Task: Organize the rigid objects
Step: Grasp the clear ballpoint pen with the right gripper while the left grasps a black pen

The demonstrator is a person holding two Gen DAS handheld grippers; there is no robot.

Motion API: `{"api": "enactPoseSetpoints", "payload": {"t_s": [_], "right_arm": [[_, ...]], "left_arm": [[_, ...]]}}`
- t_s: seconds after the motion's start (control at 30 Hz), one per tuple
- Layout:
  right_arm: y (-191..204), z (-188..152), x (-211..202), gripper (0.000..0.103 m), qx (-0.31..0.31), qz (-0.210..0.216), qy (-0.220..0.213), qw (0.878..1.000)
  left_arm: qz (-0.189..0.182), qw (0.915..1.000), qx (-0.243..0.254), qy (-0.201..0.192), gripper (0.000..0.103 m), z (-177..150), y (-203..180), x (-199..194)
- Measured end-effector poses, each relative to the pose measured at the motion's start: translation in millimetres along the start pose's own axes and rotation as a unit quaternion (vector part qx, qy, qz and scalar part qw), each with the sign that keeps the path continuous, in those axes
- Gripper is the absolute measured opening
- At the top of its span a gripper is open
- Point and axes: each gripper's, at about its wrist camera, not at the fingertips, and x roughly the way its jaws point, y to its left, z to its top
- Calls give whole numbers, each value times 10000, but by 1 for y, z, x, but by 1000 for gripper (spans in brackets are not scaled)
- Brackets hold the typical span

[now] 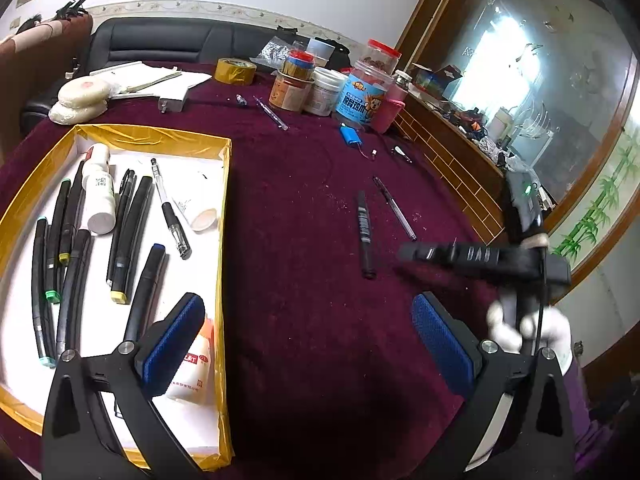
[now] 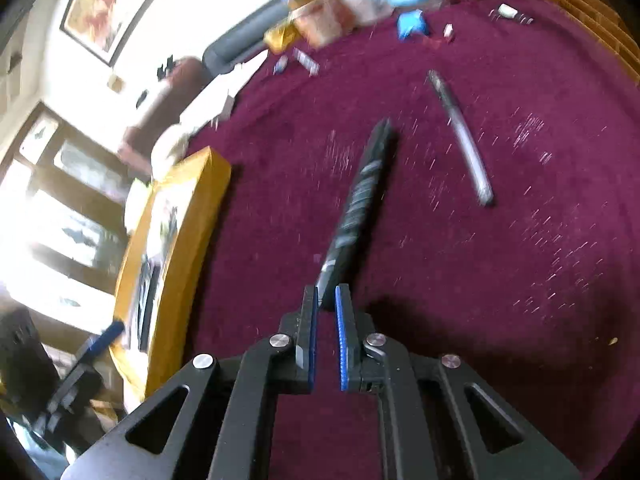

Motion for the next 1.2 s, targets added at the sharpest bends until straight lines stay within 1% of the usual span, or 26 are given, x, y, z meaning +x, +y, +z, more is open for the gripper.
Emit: {"api": "enactPoseSetpoints", "payload": {"t_s": [0.07, 0.13, 0.2, 0.23, 0.27, 0.3, 0.37, 0.4, 0.43, 0.47, 0.53, 0.57, 0.67, 0.7, 0.73, 0.77, 0.8, 0.83, 0.9, 0.93, 1.03, 1.07, 1.13, 1.2], "right_arm": [[-3, 12, -14, 10, -83, -487, -463, 9977], [-9, 28, -22, 14, -152, -1023, -801, 9914], [-18, 43, -19, 21, -207, -1448, -924, 9849], [-20, 51, -13, 21, -275, -1666, -931, 9812], [-23, 57, -5, 22, -340, -1778, -868, 9796], [-24, 62, 4, 23, -373, -1789, -751, 9803], [-29, 68, 22, 24, -374, -1588, -494, 9854], [-30, 70, 28, 26, -429, -1645, -485, 9842], [-30, 71, 34, 26, -505, -1759, -563, 9815], [-29, 72, 34, 26, -551, -1780, -658, 9803], [-29, 72, 33, 11, -519, -1861, -711, 9786], [-31, 72, 31, 10, -464, -1831, -756, 9791], [-41, 64, 23, 8, -294, -1558, -961, 9827], [-45, 61, 19, 8, -218, -1448, -1025, 9839], [-51, 60, 17, 8, -110, -1300, -1067, 9857], [-56, 61, 18, 8, -1, -1163, -1075, 9874], [-61, 63, 20, 8, 96, -1028, -1070, 9889], [-64, 63, 19, 8, 177, -902, -1066, 9900], [-68, 63, 19, 8, 261, -781, -1057, 9910], [-68, 63, 18, 8, 277, -752, -1054, 9912], [-68, 65, 20, 8, 268, -734, -1030, 9916], [-69, 65, 20, 8, 266, -729, -1019, 9918], [-69, 65, 20, 8, 276, -728, -1004, 9919], [-69, 65, 20, 8, 272, -744, -996, 9919]], "left_arm": [[-31, 10000, 1, 9, 103, -1, -2, 0], [-44, 10000, 40, 22, 103, 0, -6, 1], [-62, 9999, 109, 45, 103, 0, -12, 3], [-41, 9998, 165, 61, 103, 1, -16, 4], [-17, 9997, 219, 74, 103, 2, -19, 6], [7, 9996, 278, 86, 103, 3, -23, 8], [79, 9989, 433, 138, 103, 6, -33, 14], [101, 9986, 492, 179, 103, 8, -36, 18], [116, 9981, 559, 250, 103, 11, -42, 24], [110, 9977, 597, 293, 103, 13, -45, 28], [111, 9972, 650, 362, 103, 20, -52, 41], [127, 9970, 664, 376, 103, 22, -54, 46], [198, 9964, 709, 424, 103, 34, -63, 71], [207, 9961, 713, 468, 100, 37, -65, 81], [205, 9956, 727, 546, 94, 41, -67, 93], [187, 9950, 755, 621, 90, 45, -69, 103], [192, 9943, 779, 709, 84, 48, -71, 115], [265, 9933, 788, 806, 81, 51, -71, 129], [407, 9919, 787, 910, 78, 53, -71, 149], [549, 9904, 781, 995, 77, 54, -71, 162], [770, 9863, 874, 1172, 77, 52, -73, 187], [953, 9833, 1143, 1046, 77, 51, -80, 191], [1142, 9766, 1520, 1001, 82, 47, -91, 198], [1095, 9773, 1589, 872, 83, 44, -94, 197]]}}
